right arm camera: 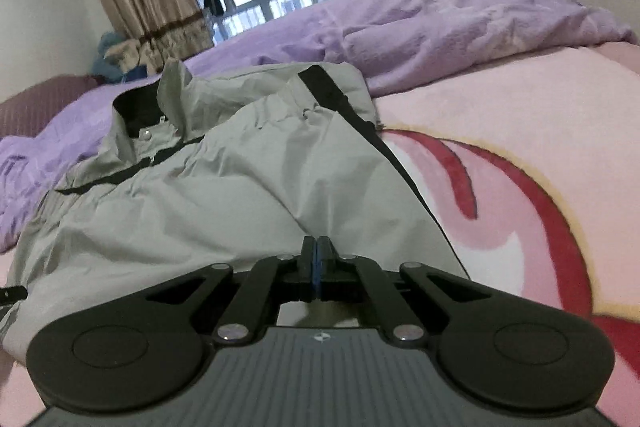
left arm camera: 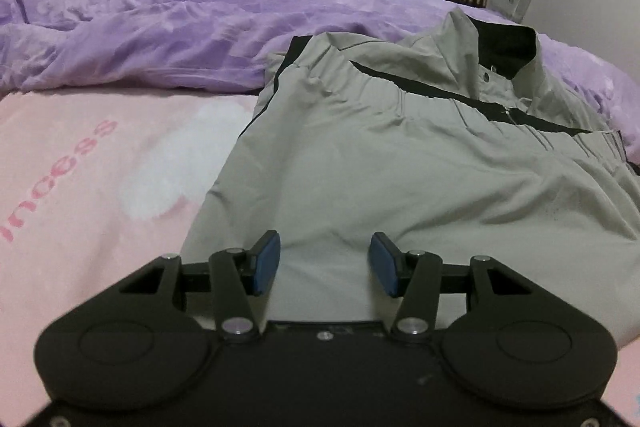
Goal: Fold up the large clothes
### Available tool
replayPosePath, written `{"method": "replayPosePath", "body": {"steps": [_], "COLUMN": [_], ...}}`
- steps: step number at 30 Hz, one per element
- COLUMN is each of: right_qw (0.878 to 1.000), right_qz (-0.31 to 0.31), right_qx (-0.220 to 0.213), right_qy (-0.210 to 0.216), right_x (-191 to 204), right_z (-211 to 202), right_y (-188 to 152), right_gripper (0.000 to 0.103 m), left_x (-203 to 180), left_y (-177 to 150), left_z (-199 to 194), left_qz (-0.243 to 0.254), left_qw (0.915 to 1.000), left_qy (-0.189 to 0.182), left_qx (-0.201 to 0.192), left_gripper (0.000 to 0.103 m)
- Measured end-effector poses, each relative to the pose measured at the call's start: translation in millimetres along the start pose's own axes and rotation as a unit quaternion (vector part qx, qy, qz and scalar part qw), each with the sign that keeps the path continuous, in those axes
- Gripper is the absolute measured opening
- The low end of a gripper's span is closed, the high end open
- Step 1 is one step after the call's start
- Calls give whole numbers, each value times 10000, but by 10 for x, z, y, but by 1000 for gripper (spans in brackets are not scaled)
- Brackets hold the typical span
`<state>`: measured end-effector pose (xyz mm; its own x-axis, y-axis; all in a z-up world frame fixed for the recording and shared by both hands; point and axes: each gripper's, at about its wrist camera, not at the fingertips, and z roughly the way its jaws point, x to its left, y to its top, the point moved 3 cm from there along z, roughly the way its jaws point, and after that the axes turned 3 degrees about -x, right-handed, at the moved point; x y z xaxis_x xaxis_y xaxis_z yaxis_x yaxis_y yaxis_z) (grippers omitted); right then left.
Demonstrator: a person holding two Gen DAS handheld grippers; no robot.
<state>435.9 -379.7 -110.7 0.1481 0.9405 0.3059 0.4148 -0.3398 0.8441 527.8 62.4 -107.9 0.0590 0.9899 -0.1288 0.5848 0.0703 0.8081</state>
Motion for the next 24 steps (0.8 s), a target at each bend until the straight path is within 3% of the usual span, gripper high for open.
{"method": "replayPosePath", "body": {"steps": [3,5,6,10,14,17,20,22,24], "right_qw": [9997,9993,9993,9976,9969,9982,9986,9984,9972], "right_qz": [-161,-196,-225,-449,-318,-139,143,314,631], "right_qx": [111,200,110,-205,121,84,66,96,62], "right_qy": [-167,-244,-295,-482,-711,-574,-497,-450,-389], "right_x": [69,115,123,94,-127,-287,-321,-325,-356], "right_z": [-18,-116,-210,-527,-458,-405,-426,-507,-662], "right_y": [63,125,144,171,44,-74,-65,-32,-22], "right_gripper": [0,6,10,13,13,8,9,20,39], "left_x": [-10,-4,-15,-34,12,86,126,186,262], "left_y": [55,89,85,-31,-233,-302,-244,-220,-251], "left_z": [-54,-174,-253,-506,-411,-347,-414,-526,-679], "left_qz": [-67,-181,-178,-7,63,2,-303,-603,-872], "left_qw": [9999,9997,9998,9999,9998,9999,9993,9979,9958], "left_qy": [28,-25,-62,-112,-25,-95,-97,-168,-236], "left_qx": [121,158,97,-84,187,52,185,192,157], "left_gripper": [52,52,52,52,53,55,53,57,59]}}
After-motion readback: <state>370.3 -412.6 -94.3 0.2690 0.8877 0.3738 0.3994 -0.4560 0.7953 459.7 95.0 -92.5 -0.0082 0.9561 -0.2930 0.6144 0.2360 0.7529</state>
